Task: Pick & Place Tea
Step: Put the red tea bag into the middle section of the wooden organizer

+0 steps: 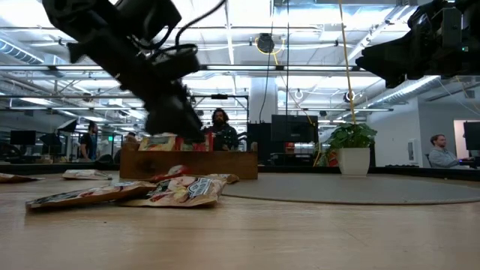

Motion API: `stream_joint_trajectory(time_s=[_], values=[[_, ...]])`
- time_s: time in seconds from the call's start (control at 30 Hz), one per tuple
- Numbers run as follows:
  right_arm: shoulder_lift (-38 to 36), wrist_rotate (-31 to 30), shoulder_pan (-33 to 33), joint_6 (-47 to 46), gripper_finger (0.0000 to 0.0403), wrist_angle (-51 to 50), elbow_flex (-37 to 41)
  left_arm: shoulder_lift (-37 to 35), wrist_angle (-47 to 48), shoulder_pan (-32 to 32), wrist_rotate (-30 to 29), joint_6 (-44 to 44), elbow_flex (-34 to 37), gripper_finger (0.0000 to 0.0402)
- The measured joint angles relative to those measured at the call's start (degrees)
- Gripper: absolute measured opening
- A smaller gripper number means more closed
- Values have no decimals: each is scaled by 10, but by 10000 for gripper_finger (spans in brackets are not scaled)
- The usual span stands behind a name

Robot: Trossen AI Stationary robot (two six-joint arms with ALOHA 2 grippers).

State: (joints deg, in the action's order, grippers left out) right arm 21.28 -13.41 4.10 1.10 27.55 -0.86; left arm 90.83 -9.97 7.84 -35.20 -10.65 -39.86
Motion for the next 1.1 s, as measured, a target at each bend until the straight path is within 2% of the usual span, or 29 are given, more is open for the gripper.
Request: stream_joint_trajectory(time_s=[0.13, 0.23, 0.33, 0.5, 0.77, 1.1], values=[[0, 0, 0, 0, 155, 0, 0, 0, 106, 22, 119, 136, 0, 257], [0, 0, 0, 0, 155, 0, 0, 0, 169, 48, 159, 217, 0, 257], [0, 0, 0, 0, 155, 0, 0, 0, 190, 67, 155, 279, 0, 257], [0, 0, 0, 0, 155, 0, 0, 27, 187, 71, 121, 313, 0, 257], [0, 0, 0, 0, 155, 1, 0, 122, 72, 64, 130, 325, -4, 257], [0, 0, 0, 0, 155, 0, 0, 119, 74, 69, 161, 364, -2, 250]])
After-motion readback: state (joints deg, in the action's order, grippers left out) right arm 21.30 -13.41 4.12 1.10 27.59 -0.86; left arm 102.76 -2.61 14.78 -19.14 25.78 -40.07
